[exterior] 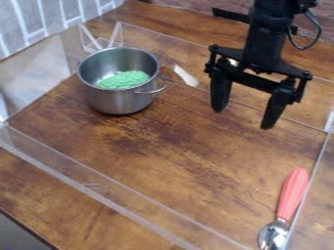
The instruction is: Put the green object in the silver pot
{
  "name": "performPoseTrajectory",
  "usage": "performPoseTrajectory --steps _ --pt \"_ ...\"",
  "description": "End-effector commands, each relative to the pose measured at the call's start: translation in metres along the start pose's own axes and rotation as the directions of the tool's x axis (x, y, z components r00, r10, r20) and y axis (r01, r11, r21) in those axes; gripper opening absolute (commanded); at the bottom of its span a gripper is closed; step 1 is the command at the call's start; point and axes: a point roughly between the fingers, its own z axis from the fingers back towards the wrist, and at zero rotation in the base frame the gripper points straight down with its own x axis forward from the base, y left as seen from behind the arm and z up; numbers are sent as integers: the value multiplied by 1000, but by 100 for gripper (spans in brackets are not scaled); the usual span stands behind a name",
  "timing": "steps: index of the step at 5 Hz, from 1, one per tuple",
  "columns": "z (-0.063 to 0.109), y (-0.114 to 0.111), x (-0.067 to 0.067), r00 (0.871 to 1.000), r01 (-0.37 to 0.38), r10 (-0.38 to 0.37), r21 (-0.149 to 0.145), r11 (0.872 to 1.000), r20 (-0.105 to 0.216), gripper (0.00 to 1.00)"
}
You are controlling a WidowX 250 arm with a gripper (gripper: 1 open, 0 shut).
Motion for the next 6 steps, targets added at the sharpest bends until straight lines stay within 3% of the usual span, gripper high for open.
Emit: performPoseTrajectory --steps 1,4,6 --pt "14 -6 4 999 20 -20 -10 1000 43 100" --pt "18 12 12 991 126 -125 -20 992 44 100" --pt "32 17 13 980 189 -188 -10 982 59 100"
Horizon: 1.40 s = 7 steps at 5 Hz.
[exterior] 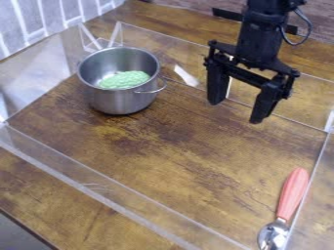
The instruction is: Put the green object in the silver pot
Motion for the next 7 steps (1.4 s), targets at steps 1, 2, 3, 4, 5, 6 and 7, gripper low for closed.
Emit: performPoseTrajectory --steps 1,2,3,4,5,6,7 --pt "24 1 4 995 -46 46 -9 999 85 100" --pt "20 -3 5 993 -86 86 -10 996 83 100" --pt "15 1 3 990 -118 119 -11 993 81 100" --pt "15 4 1 985 -143 143 -15 990 97 100" --pt "16 -1 -2 985 -128 129 -15 992 118 100" --pt "26 -6 -7 982 -106 106 -9 994 159 100" --pt "45 -6 -11 970 -139 138 -9 990 202 100"
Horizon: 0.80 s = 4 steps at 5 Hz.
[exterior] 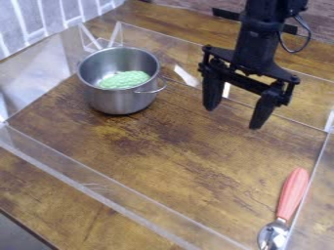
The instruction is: Put the green object in the silver pot
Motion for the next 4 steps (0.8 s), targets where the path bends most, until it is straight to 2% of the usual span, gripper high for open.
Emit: performPoseTrajectory --steps 1,3,4 --pt "49 1 -2 992 -30 33 -33 999 122 100" --pt "58 6 0 986 -71 76 -41 997 146 100" --pt "60 8 2 982 -76 83 -45 996 172 100"
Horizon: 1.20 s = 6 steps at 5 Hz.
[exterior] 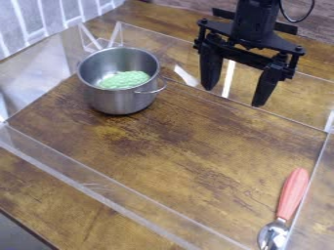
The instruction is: Put the green object in the silver pot
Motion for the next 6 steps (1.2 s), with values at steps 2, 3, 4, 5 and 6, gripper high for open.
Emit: performPoseTrajectory --steps 2,3,4,5,6 --pt "16 -7 5 991 88 -85 -24 996 106 100" --pt "19 -13 6 982 154 -151 -20 988 112 100" --pt "17 -19 7 976 194 -191 -17 981 103 100" --pt "19 -18 14 978 177 -174 -12 984 119 100" --pt "17 -12 16 984 132 -129 -10 991 125 100"
